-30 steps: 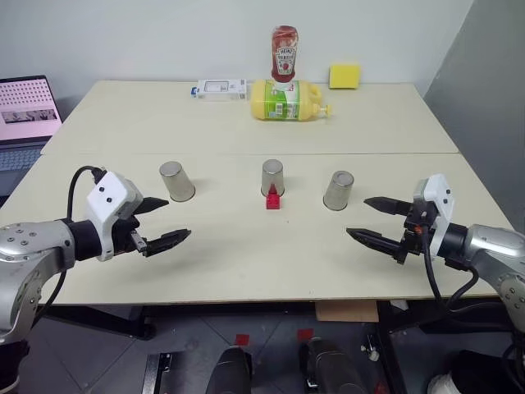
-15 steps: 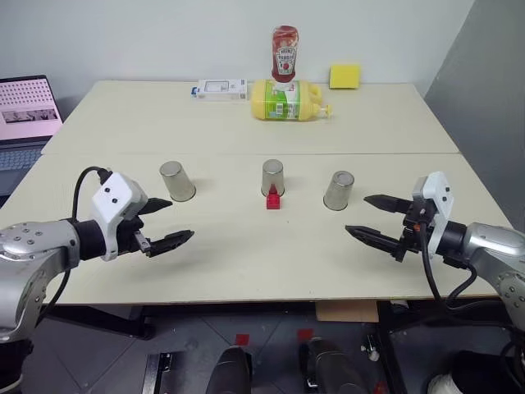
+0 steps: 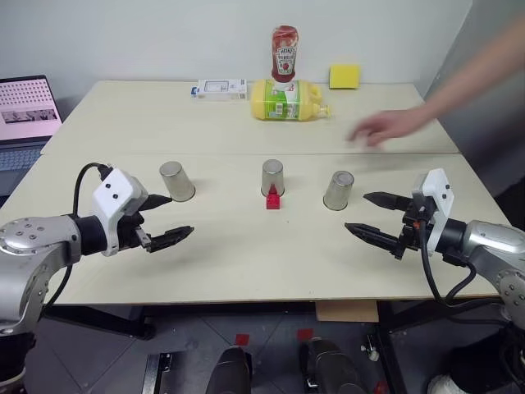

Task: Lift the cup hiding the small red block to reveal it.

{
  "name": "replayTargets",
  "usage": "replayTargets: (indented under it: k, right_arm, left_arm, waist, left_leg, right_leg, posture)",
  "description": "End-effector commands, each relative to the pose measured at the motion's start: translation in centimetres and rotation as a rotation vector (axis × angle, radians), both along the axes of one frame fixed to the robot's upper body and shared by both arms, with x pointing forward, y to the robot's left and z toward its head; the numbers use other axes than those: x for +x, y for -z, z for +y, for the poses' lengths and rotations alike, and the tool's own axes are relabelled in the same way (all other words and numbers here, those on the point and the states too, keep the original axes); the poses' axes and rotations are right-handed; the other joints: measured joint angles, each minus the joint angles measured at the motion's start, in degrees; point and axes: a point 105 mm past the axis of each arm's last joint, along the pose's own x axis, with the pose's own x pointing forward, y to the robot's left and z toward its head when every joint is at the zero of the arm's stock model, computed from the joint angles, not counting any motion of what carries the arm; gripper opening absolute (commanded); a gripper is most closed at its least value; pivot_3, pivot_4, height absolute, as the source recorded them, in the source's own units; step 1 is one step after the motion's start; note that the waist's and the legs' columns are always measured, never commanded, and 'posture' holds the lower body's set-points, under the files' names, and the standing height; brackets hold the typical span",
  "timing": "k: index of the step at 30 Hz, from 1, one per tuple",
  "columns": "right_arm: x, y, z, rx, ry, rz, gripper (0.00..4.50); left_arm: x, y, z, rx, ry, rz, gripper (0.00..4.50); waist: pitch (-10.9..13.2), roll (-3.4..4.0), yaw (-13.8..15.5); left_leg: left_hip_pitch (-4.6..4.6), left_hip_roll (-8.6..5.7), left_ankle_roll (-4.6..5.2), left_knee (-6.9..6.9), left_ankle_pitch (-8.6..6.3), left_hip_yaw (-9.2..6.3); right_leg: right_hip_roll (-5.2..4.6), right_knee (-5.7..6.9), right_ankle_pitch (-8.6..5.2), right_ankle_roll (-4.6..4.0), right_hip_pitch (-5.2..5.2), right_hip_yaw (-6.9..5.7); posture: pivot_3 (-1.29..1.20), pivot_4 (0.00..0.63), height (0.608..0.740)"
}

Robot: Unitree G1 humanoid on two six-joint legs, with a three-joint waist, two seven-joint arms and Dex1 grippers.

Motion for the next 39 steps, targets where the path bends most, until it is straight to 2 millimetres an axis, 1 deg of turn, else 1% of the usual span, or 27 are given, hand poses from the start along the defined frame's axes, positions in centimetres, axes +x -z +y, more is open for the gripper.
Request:
replayTargets:
  k: [1,14,18,23,31,39]
  right_arm:
    - [-0.4,-1.1,0.1,-0.012,-0.023,-0.053,4.50]
    - [-0.2,-1.2,0.1,-0.019,-0.029,-0.061,4.50]
    - [-0.2,-1.2,0.3,-0.021,-0.043,-0.056,4.50]
    - [-0.2,-1.1,0.4,-0.020,-0.045,-0.054,4.50]
    - [-0.2,-1.2,0.8,-0.015,-0.063,-0.053,4.50]
    - [-0.2,-1.4,1.6,-0.002,-0.085,-0.060,4.50]
  left_arm:
    - [0.2,-1.1,-0.1,0.021,0.013,-0.048,4.46]
    - [0.1,-0.9,0.0,0.019,0.002,-0.057,4.46]
    - [0.2,-1.0,0.0,0.022,0.001,-0.059,4.46]
    - [-0.1,-0.6,0.0,0.029,0.000,-0.045,4.46]
    - [0.0,-0.8,0.0,0.026,0.001,-0.052,4.46]
    - [0.6,-1.2,0.9,-0.018,-0.066,-0.084,4.46]
  waist:
    - [0.00,0.00,0.00]
    - [0.00,0.00,-0.01]
    - [0.00,0.00,-0.01]
    - [0.00,0.00,-0.01]
    - [0.00,0.00,0.00]
    - [0.00,0.00,0.01]
  left_leg:
    - [0.00,0.00,0.00,0.01,0.00,0.00]
    - [0.01,0.00,0.00,0.00,0.00,0.01]
    - [0.00,0.00,0.00,0.00,0.00,0.00]
    - [0.00,0.00,0.00,0.00,0.00,0.00]
    - [0.01,0.00,0.00,0.00,0.00,0.01]
    - [0.00,0.00,0.00,0.00,0.00,0.01]
  right_leg:
    - [0.00,0.00,0.00,0.00,0.00,0.01]
    - [0.00,0.00,0.00,0.00,0.00,0.01]
    - [0.00,0.00,0.00,0.00,0.00,0.01]
    - [0.00,0.00,0.00,0.00,0.00,0.00]
    - [0.00,0.00,0.00,0.00,0.00,0.01]
    - [0.00,0.00,0.00,0.00,0.00,0.01]
  posture:
    - [0.00,0.150,0.740]
    - [0.00,0.150,0.740]
    - [0.00,0.150,0.740]
    - [0.00,0.150,0.740]
    - [0.00,0.150,0.740]
    - [0.00,0.150,0.740]
